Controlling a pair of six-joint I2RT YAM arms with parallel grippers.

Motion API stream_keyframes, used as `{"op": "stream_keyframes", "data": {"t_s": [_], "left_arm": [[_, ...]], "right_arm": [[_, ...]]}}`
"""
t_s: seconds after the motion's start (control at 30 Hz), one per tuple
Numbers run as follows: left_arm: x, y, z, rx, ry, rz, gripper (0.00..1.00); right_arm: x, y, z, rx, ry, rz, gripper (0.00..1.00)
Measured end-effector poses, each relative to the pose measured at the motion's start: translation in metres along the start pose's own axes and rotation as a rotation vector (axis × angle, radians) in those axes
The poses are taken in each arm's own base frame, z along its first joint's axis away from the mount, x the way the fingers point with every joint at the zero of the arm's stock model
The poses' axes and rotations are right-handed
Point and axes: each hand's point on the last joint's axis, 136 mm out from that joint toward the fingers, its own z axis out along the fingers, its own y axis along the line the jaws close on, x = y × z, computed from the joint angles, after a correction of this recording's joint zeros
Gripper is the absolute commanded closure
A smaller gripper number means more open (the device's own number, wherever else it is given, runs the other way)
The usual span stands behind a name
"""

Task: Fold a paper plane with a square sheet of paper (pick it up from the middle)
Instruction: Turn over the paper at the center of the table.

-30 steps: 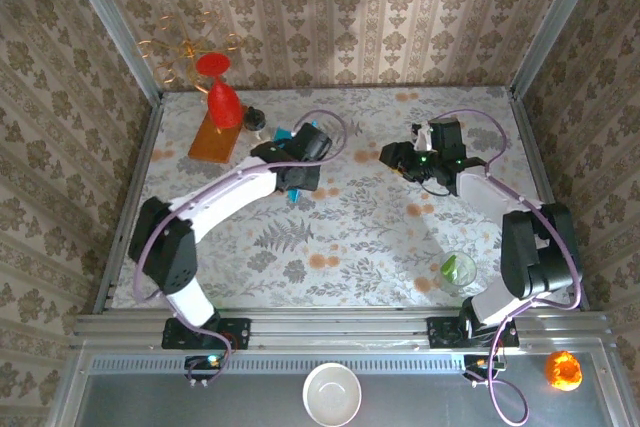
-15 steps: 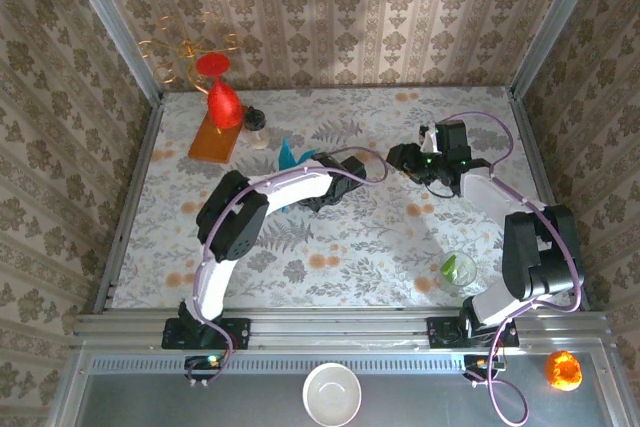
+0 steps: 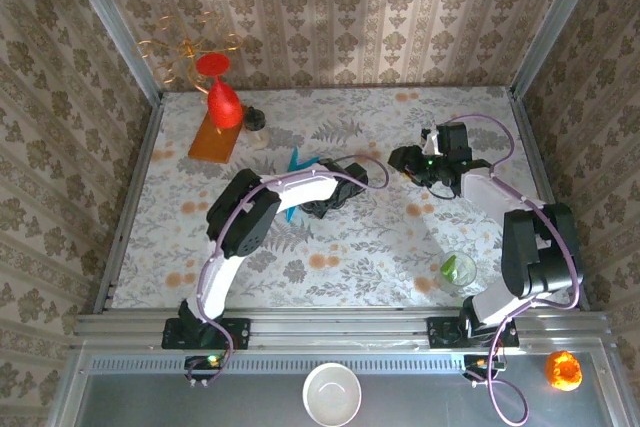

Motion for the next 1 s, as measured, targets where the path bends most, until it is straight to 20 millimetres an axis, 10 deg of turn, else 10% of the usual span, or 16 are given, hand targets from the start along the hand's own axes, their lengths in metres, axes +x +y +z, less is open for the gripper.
{"op": "stream_keyframes", "data": {"t_s": [0.5,1.0], "left_arm": [[-0.001,-0.020,-0.006,0.113,0.005,-0.040,0.65],[-0.019,-0.042,-0.094,0.650,-0.218,-0.342,0.43]], "right_arm": [[0.000,-0.001,0.003,-0.004,-0.001,0.039,0.46],[0.012,-0.009,-0.011,0.058,-0.022,0.043,0.43]]}}
